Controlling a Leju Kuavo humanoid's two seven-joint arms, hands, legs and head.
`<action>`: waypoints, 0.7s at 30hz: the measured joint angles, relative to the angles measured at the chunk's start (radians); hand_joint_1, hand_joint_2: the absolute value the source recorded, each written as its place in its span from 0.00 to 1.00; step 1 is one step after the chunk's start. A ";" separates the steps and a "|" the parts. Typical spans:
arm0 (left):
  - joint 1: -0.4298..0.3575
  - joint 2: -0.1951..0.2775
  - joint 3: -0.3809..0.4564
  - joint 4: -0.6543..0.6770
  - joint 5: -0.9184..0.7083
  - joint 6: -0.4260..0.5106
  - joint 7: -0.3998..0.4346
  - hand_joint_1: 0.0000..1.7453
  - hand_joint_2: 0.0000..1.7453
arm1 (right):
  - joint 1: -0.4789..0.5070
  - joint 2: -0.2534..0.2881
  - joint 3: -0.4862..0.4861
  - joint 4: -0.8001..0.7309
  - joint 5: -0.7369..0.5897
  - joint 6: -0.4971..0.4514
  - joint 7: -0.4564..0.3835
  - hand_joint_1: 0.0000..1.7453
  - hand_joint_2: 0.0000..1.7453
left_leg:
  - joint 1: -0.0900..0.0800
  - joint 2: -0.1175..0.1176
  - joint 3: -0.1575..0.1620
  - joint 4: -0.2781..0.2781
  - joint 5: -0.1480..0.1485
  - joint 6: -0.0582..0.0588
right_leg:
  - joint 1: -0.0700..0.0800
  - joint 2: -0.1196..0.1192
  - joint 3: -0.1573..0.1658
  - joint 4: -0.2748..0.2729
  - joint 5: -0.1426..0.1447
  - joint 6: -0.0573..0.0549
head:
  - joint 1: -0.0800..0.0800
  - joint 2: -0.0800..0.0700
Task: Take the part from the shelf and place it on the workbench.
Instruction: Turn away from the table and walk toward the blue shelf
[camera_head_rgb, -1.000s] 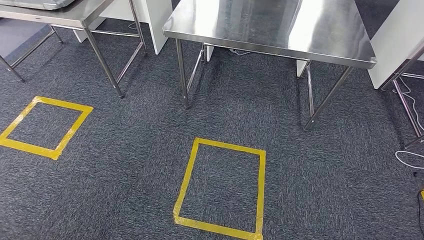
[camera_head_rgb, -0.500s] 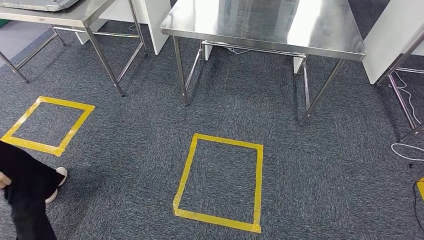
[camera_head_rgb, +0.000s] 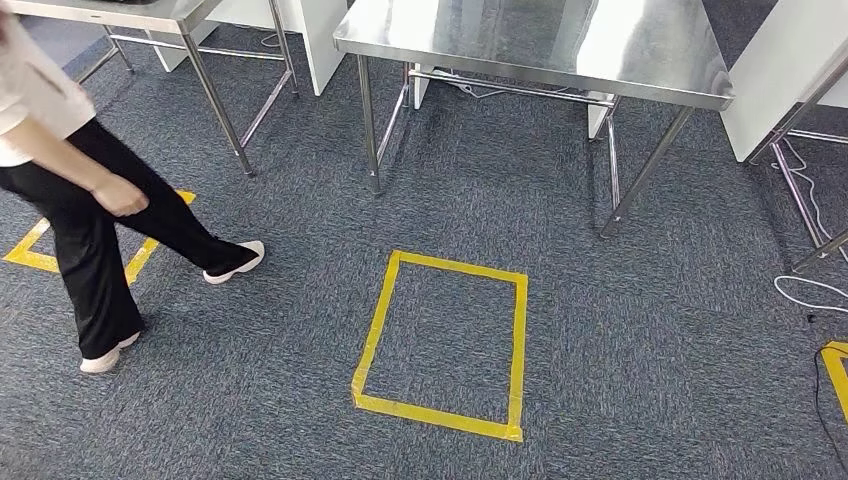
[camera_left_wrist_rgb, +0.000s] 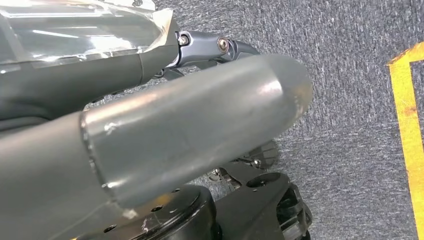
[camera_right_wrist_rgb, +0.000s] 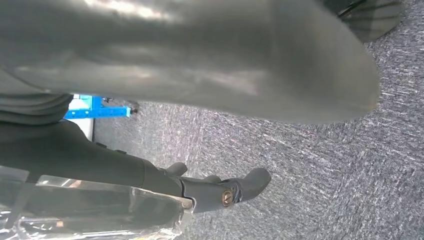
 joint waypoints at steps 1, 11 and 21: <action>0.000 -0.001 0.000 0.000 0.000 0.001 -0.001 0.00 0.00 | -0.001 -0.001 0.001 0.000 0.000 0.001 0.000 0.00 0.00 | -0.002 0.001 -0.003 0.002 0.006 -0.006 | 0.002 0.001 0.031 -0.055 0.002 -0.004 | 0.000 0.000; 0.001 0.000 0.000 0.000 -0.002 -0.005 -0.009 0.00 0.00 | 0.004 -0.003 0.004 0.000 -0.007 0.005 0.000 0.00 0.00 | 0.012 -0.005 -0.088 0.289 -0.165 -0.057 | -0.006 -0.006 -0.012 -0.086 0.043 -0.064 | -0.005 0.000; -0.001 0.000 0.001 0.000 -0.002 -0.006 -0.008 0.00 0.00 | 0.004 -0.004 0.005 0.000 -0.008 0.008 -0.012 0.00 0.00 | 0.006 -0.009 0.076 0.005 -0.072 -0.037 | 0.010 -0.004 -0.052 -0.052 0.057 -0.038 | 0.000 0.000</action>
